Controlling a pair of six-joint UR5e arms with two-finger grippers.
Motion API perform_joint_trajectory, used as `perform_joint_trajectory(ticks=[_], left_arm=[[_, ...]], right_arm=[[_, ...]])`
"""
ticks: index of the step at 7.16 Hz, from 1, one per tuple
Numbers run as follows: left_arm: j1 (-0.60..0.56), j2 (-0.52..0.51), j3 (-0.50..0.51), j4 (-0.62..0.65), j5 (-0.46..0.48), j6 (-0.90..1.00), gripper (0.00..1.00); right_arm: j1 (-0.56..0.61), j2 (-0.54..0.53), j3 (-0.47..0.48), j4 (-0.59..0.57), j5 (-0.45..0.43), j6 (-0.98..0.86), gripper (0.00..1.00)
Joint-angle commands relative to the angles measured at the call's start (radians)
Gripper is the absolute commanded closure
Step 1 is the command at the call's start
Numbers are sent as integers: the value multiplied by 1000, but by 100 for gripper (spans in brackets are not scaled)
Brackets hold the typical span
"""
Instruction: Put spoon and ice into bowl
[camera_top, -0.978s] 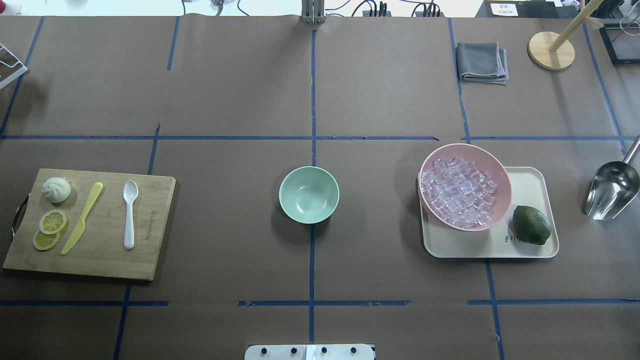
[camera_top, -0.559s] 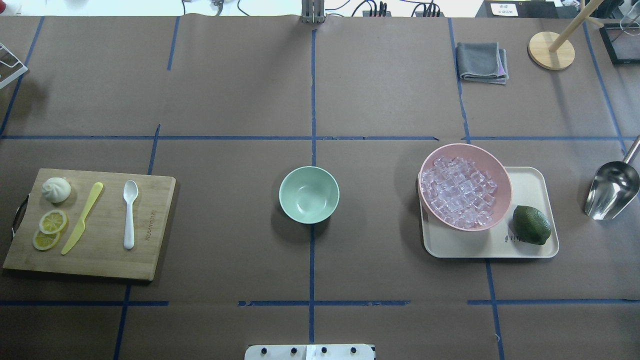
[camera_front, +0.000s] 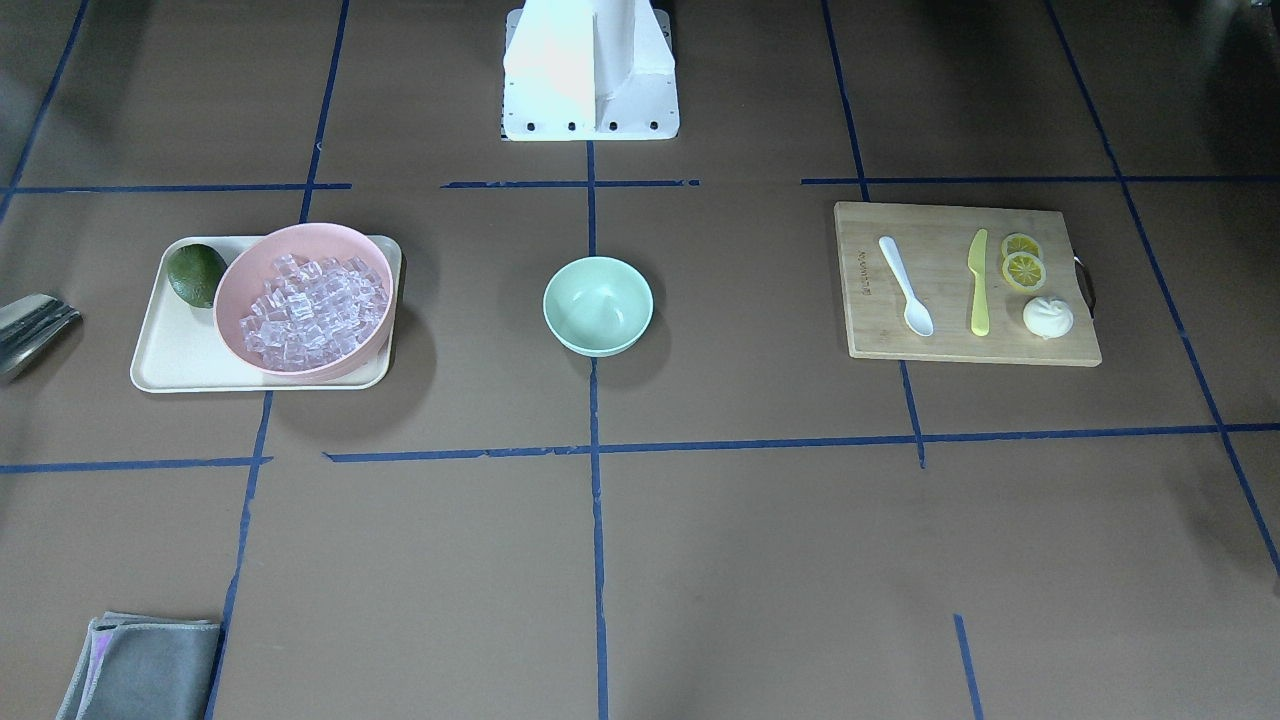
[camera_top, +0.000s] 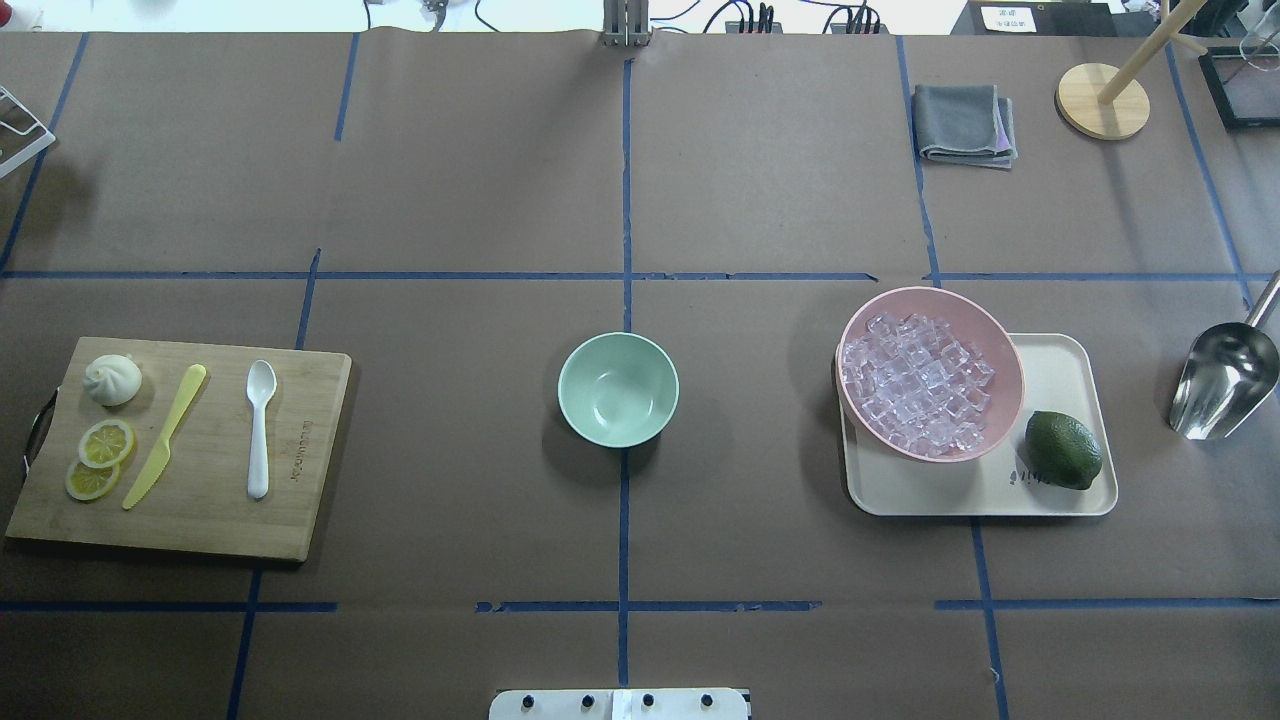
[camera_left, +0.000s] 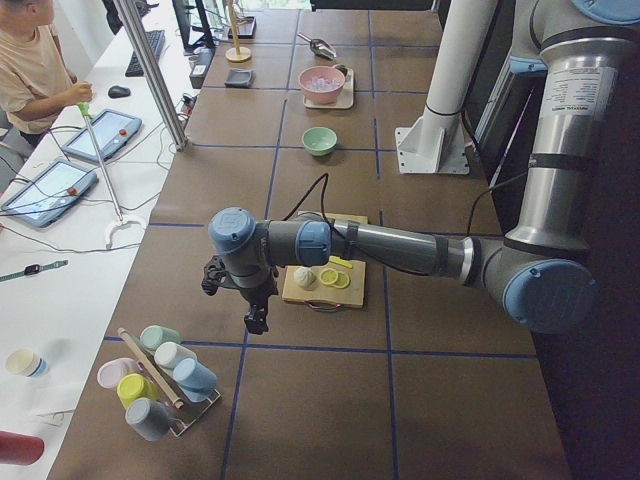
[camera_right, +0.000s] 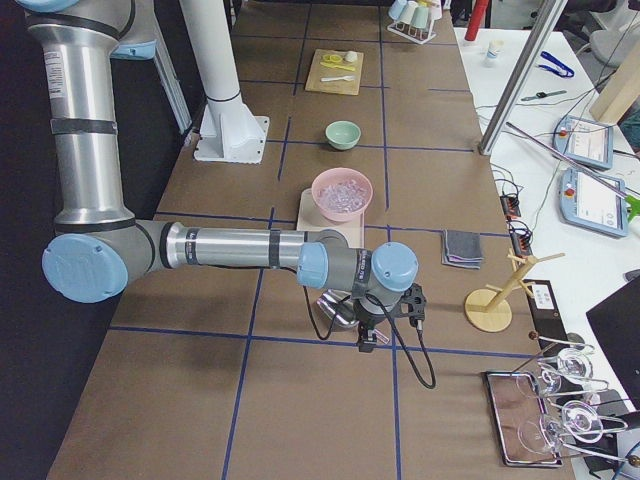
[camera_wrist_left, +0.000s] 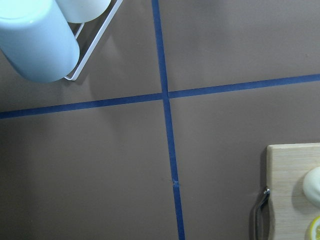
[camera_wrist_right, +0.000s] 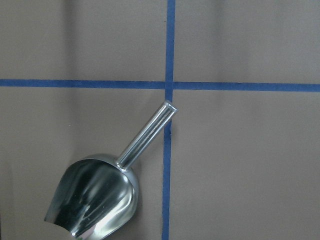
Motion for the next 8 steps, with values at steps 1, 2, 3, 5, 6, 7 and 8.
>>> perform_joint_trajectory(ticks=[1,2,3,5,6,7,8], left_arm=[[97,-5,-32,-59,-37,-119,0],[230,-3,-102,-125,-43,-269,0],[342,-8,-159,-168,-42,-532,0],[528,-83,-193,-208,16,-933,1],[600,-114,-187,-207,41,-1053,2],[648,-118,-172,-208,63,-1087,3],[688,-117,-167,-210,136,-1091,3]], right_arm=[[-10,-2,57,1,9,2,0],[-20,-1,57,1,9,0,0],[-32,-2,55,-1,10,0,0],[-32,-4,49,-1,44,0,0],[-33,-5,48,-2,47,0,0],[-33,-10,46,-2,49,0,0],[-33,-10,45,-2,50,0,0]])
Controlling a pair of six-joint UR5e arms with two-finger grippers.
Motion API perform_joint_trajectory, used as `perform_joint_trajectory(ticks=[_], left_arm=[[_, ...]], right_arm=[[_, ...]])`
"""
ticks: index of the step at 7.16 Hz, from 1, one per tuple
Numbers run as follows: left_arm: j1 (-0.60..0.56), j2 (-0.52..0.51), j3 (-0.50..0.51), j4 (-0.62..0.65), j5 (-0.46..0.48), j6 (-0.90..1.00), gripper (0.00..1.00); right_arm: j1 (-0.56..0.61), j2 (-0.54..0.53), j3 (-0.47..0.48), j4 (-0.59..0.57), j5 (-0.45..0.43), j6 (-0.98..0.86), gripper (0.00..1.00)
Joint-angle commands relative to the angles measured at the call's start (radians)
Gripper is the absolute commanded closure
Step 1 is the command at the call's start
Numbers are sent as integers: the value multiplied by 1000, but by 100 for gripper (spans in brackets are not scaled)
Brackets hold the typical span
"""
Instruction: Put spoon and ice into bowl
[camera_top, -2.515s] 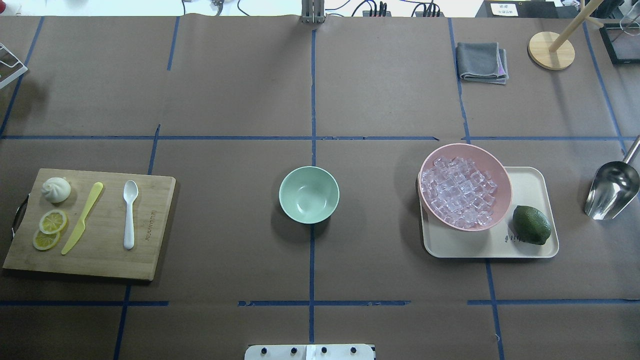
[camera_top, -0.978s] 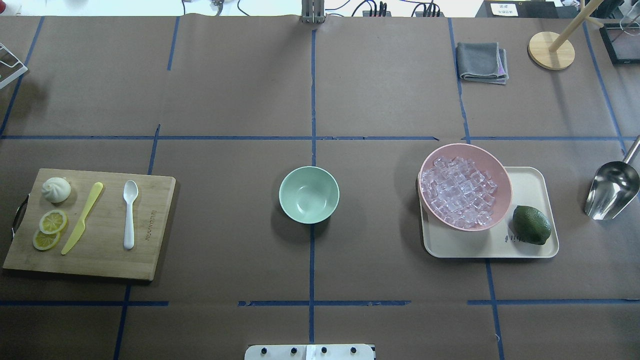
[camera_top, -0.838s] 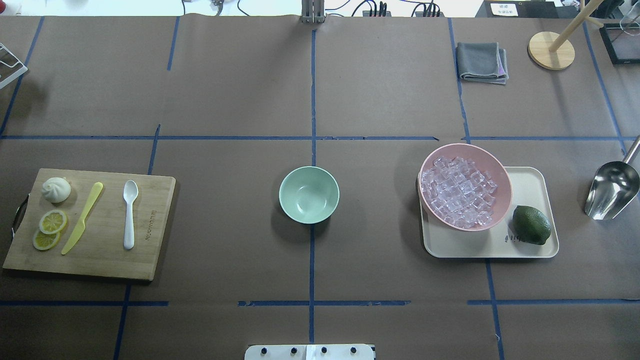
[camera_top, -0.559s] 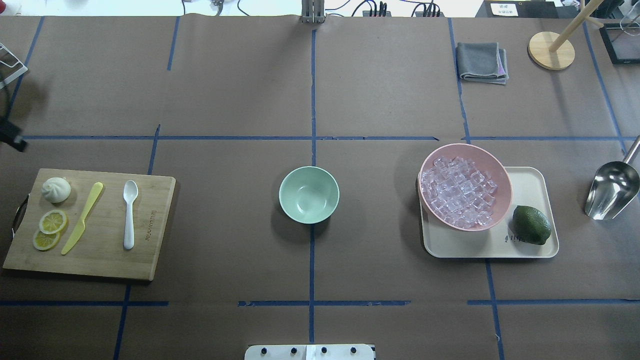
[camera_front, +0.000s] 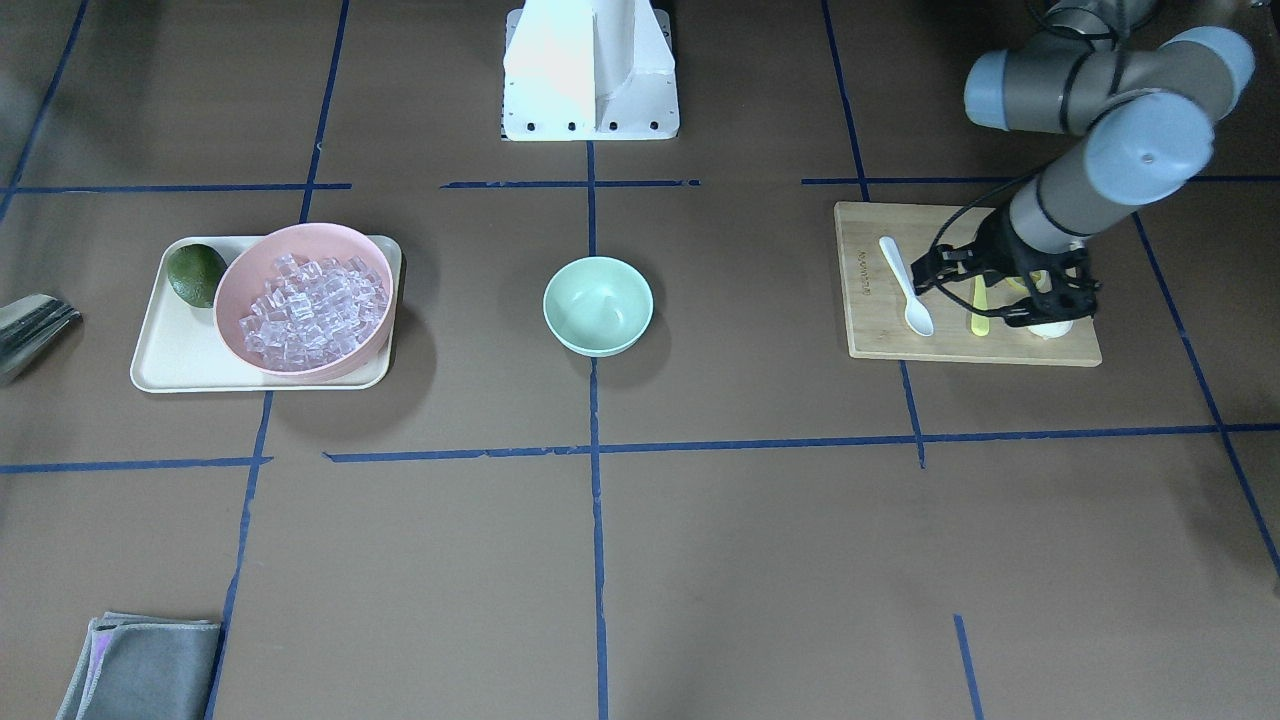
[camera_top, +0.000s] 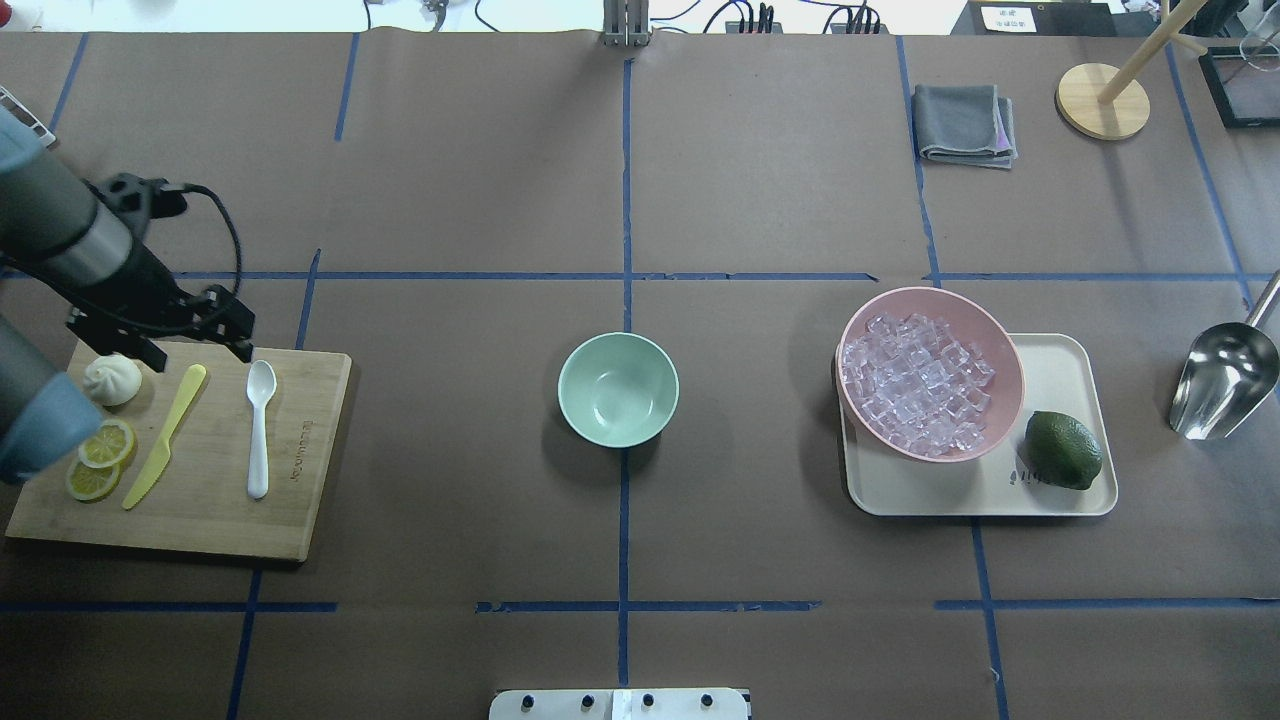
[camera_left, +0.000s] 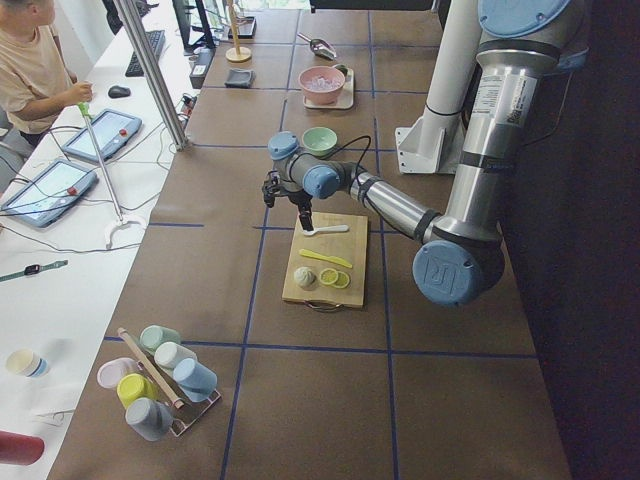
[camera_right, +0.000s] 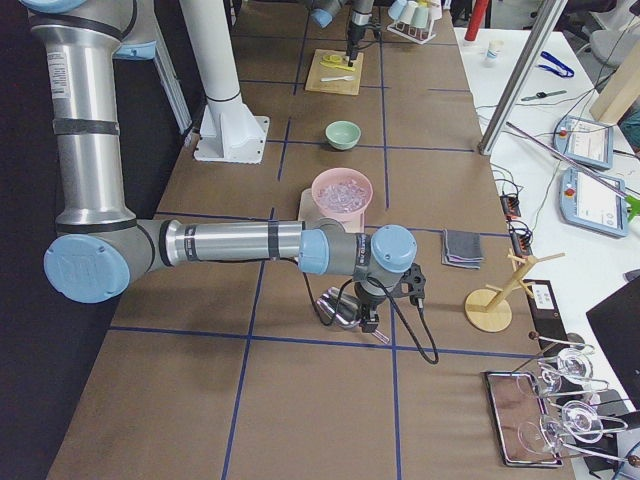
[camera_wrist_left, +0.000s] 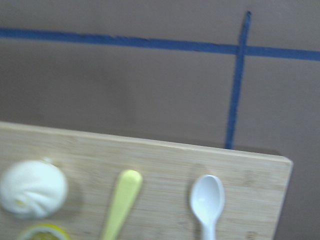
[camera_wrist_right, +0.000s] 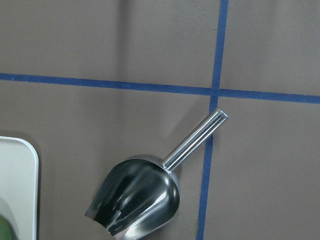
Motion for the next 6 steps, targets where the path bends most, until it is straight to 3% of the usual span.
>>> perform_joint_trajectory(ticks=[1,6], left_arm=[[70,-6,15,-4,75,-39,4],[93,-26,74,-13,77,-36,17]], right_arm=[[0,-2,-4,-2,9,0,0],[-16,0,-10,1,37,0,0]])
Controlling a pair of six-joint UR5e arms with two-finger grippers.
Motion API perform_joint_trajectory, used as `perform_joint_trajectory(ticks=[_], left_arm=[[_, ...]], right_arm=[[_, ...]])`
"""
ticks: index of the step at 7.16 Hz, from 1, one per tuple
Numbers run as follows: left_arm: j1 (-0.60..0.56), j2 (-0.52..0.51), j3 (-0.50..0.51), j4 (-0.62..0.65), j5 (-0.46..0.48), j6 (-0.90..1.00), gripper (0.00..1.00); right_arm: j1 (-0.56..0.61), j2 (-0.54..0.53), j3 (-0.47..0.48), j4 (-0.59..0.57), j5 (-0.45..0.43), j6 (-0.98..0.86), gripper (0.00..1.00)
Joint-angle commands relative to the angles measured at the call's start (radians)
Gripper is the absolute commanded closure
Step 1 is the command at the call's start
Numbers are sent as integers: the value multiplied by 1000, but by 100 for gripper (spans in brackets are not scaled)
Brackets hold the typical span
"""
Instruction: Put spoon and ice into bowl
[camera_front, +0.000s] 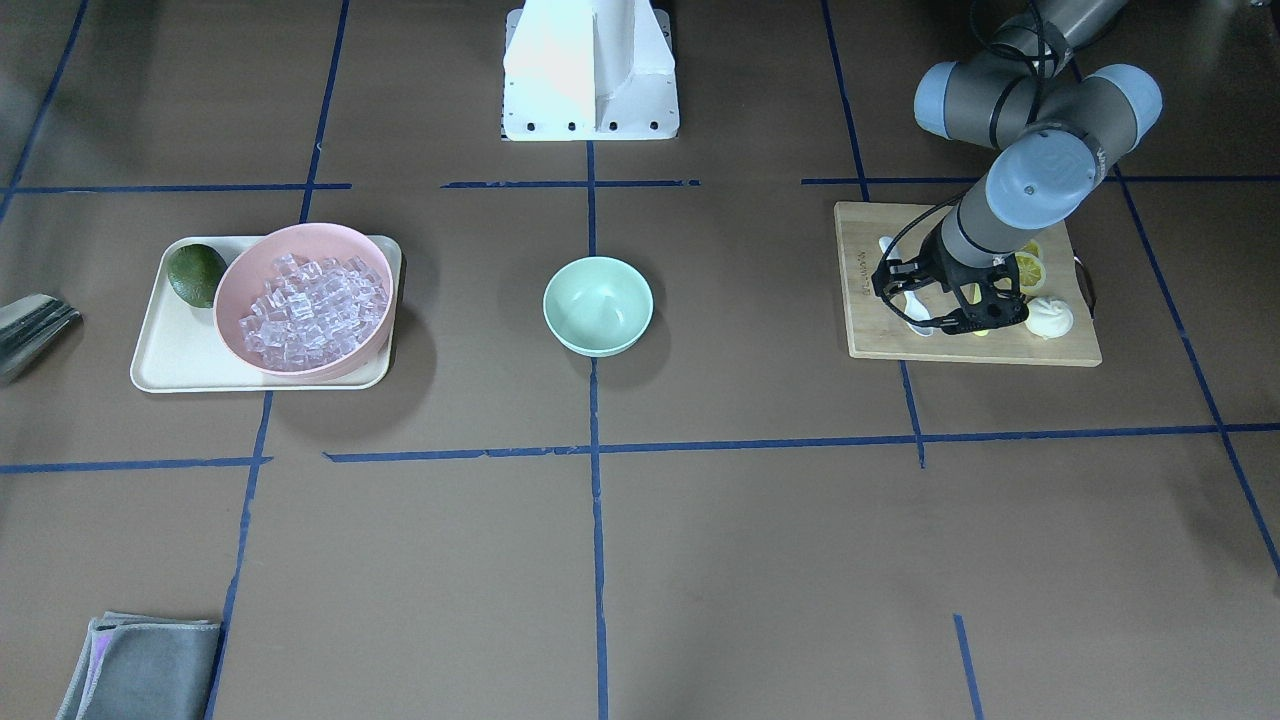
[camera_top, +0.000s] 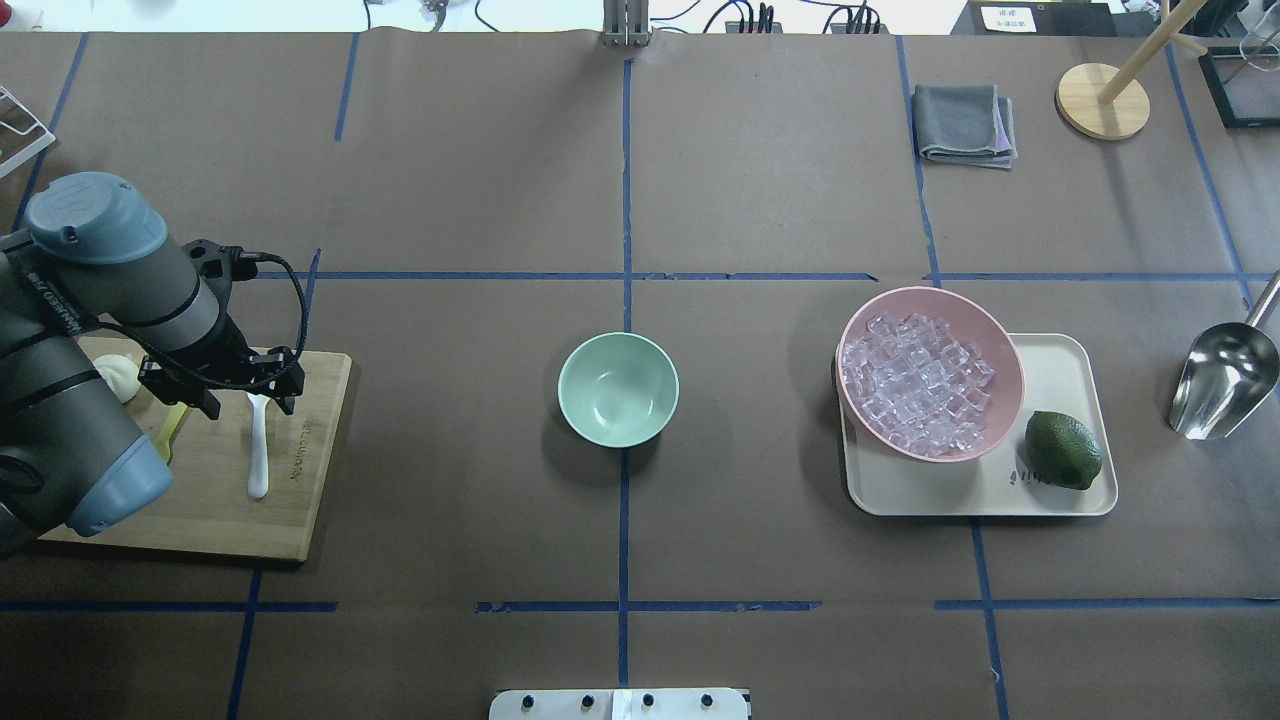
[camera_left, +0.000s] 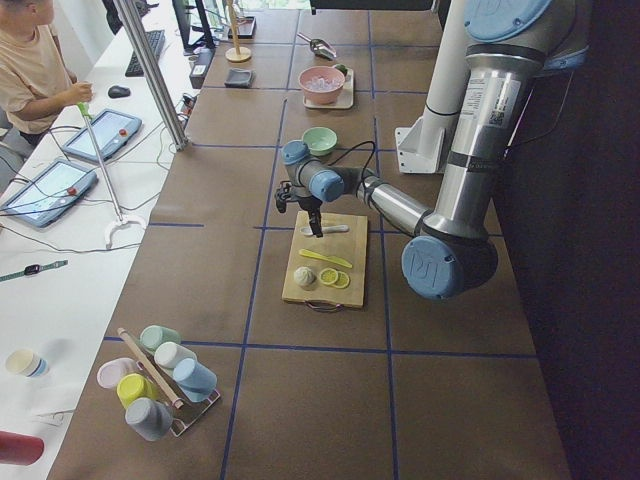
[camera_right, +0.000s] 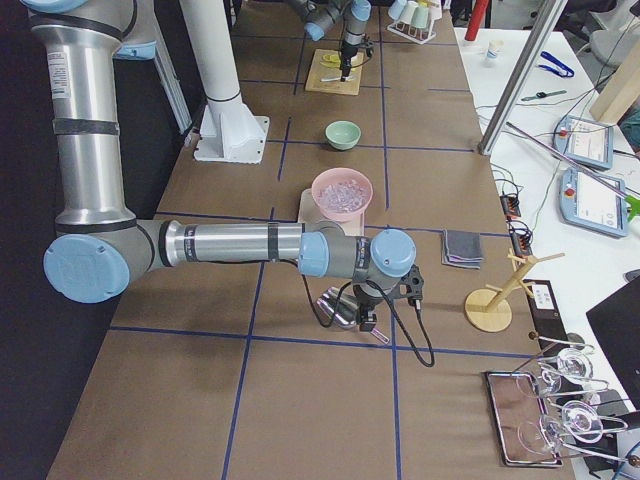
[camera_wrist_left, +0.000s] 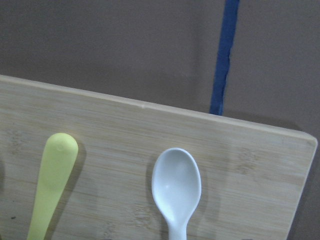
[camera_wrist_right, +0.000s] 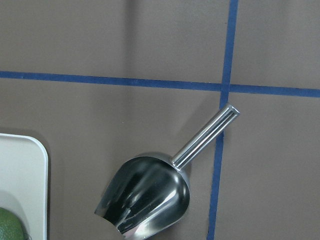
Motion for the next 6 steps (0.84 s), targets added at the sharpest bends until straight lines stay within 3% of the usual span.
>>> perform_joint_trajectory(ticks=[1,2,3,4,5,6], left_arm=[[6,-10,14,-2,0,-2,19],[10,-12,21,-3,0,0,24],[11,-18,21,-3,-1,-3,39],[11,-18,21,-2,-1,-3,63],[11,-18,21,-3,-3,4,93],[11,-18,14,-3,-4,4,100]], right_arm=[[-11,1,1,1,0,0,0],[-13,3,3,1,0,2,0],[-14,3,3,1,2,2,0],[-14,3,6,1,2,2,0],[-14,3,5,1,2,2,0],[-14,3,6,1,2,2,0]])
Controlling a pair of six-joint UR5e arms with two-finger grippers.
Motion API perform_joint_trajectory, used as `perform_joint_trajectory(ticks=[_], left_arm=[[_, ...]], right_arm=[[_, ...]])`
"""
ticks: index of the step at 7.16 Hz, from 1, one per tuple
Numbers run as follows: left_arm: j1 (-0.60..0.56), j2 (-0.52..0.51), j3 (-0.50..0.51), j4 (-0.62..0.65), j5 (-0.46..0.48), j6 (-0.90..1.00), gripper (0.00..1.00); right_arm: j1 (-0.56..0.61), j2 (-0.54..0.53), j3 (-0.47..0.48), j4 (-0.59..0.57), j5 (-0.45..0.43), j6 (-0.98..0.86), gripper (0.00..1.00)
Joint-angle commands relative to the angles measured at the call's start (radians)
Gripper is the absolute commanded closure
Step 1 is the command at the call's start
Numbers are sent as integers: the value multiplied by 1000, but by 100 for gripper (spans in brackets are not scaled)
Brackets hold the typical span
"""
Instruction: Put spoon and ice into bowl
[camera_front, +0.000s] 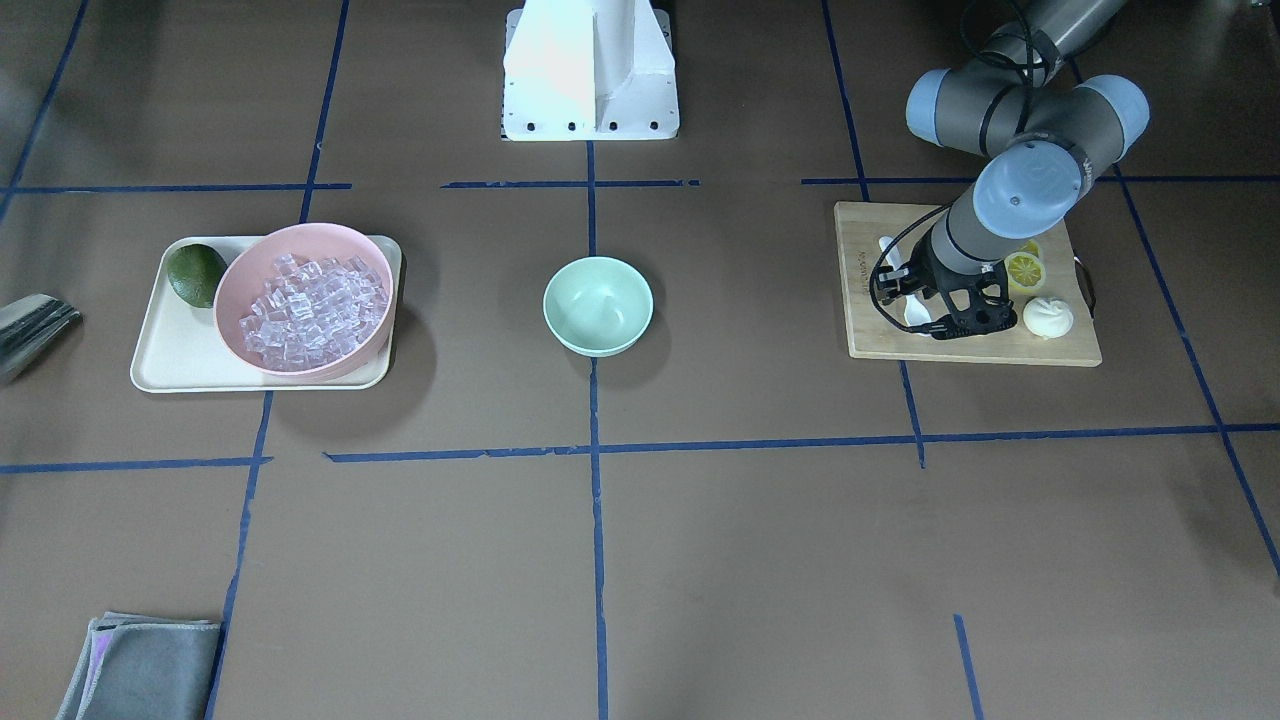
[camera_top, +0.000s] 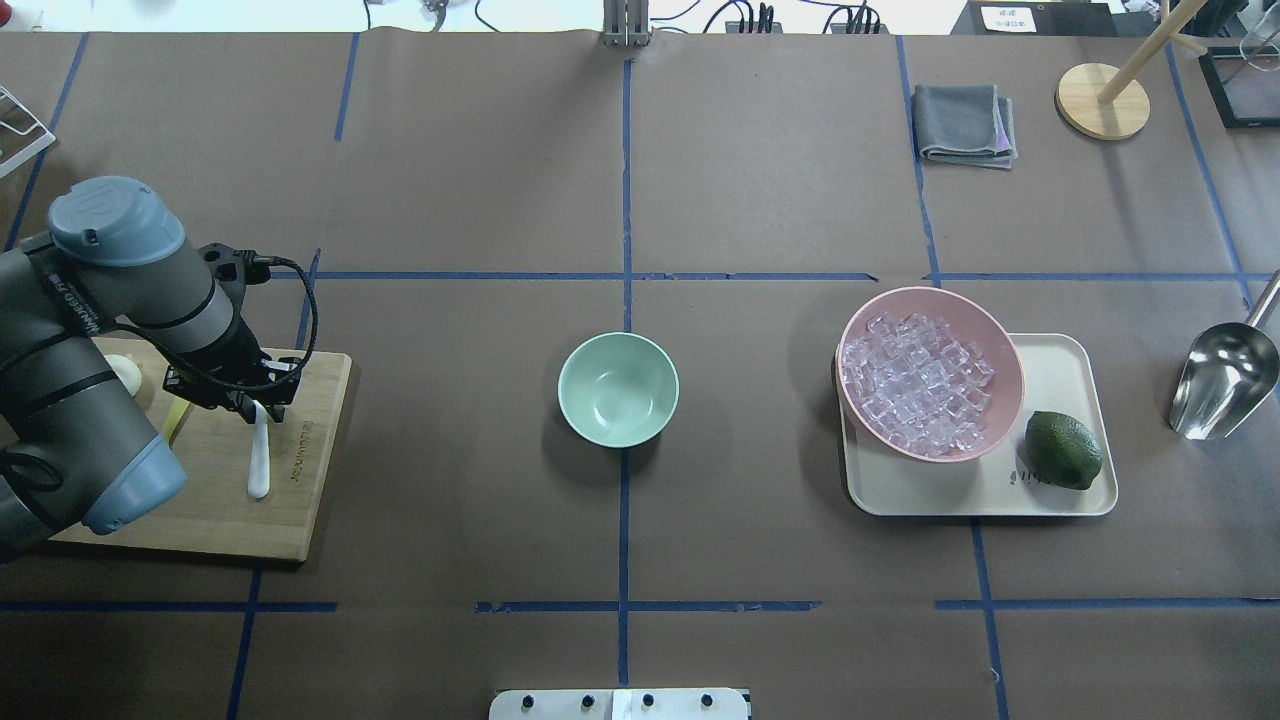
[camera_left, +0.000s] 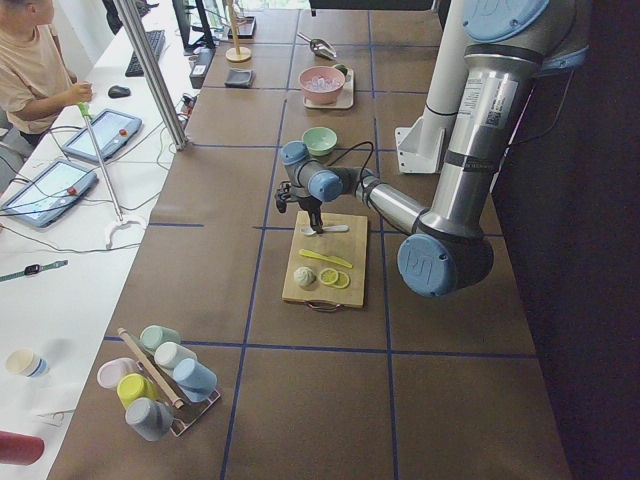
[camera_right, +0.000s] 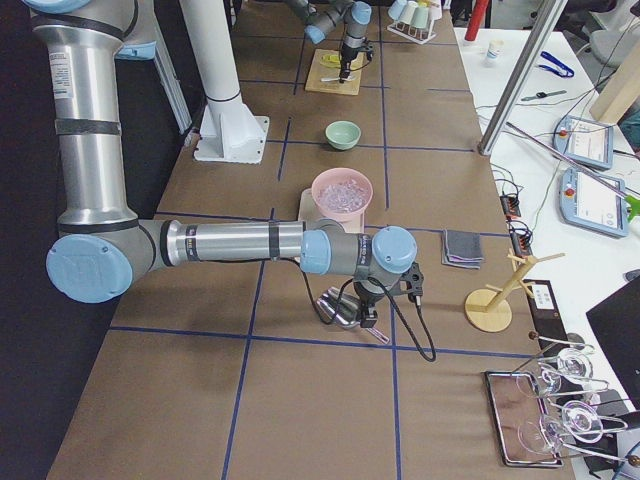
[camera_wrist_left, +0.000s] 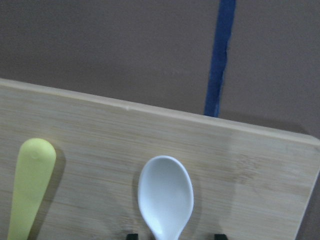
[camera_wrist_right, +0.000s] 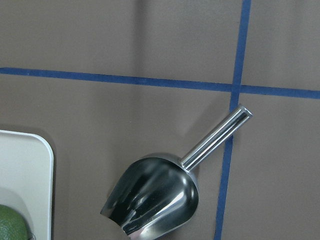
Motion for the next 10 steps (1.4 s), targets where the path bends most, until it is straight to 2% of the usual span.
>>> perform_joint_trajectory(ticks=[1,4,6,7,9,10], left_arm=[[0,-2,-9,0,-2,3,100],[-1,-89,-26,4,-8,-8,100],[5,-242,-9,3,-8,-51,100],[41,-349,40,1,-6,-51,100],[128,-410,58,-7,-2,-44,100],[149,-484,96,-7,-2,-42,100]], right_arm=[[0,2,0,0,0,-1,0],[-2,2,0,0,0,-1,0],[-3,3,1,0,0,-1,0],[-12,3,0,0,6,-1,0],[-19,6,1,0,6,-1,0],[-20,6,1,0,9,-1,0]])
